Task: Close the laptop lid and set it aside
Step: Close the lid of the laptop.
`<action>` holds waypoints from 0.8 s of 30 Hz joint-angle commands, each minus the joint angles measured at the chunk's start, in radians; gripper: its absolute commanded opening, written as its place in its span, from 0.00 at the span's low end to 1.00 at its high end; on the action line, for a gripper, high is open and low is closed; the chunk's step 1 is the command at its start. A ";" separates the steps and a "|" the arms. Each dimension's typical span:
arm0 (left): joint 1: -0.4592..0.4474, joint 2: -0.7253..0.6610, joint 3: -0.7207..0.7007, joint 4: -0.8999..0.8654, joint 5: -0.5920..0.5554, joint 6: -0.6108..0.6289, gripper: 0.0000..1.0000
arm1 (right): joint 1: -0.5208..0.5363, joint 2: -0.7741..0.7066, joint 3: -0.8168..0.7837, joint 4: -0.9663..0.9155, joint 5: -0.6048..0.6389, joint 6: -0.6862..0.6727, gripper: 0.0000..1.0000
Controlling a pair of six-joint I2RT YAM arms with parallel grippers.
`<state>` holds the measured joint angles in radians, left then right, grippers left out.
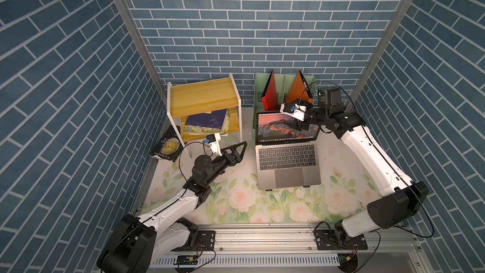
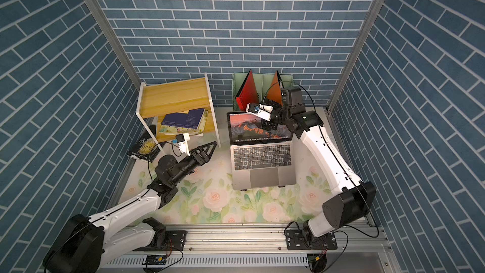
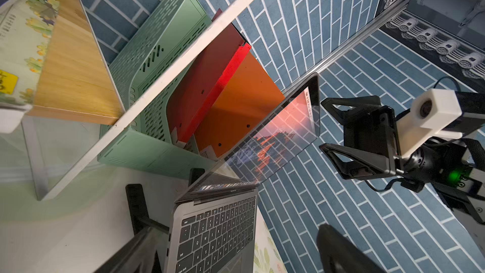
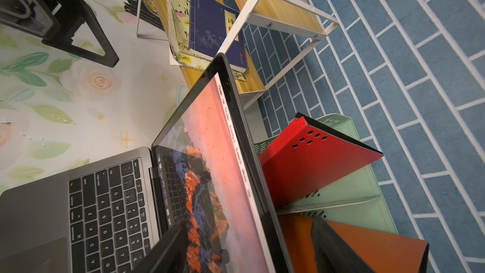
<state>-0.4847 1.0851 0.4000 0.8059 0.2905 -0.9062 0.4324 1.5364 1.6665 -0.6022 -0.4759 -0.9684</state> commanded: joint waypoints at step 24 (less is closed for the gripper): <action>-0.005 0.001 0.276 -0.079 -0.049 0.045 1.00 | 0.099 -0.198 -0.225 -0.205 0.155 0.000 0.48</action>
<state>-0.4850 1.1011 0.6392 0.7513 0.2543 -0.8501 0.5049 1.3731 1.5131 -0.6586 -0.3187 -1.0031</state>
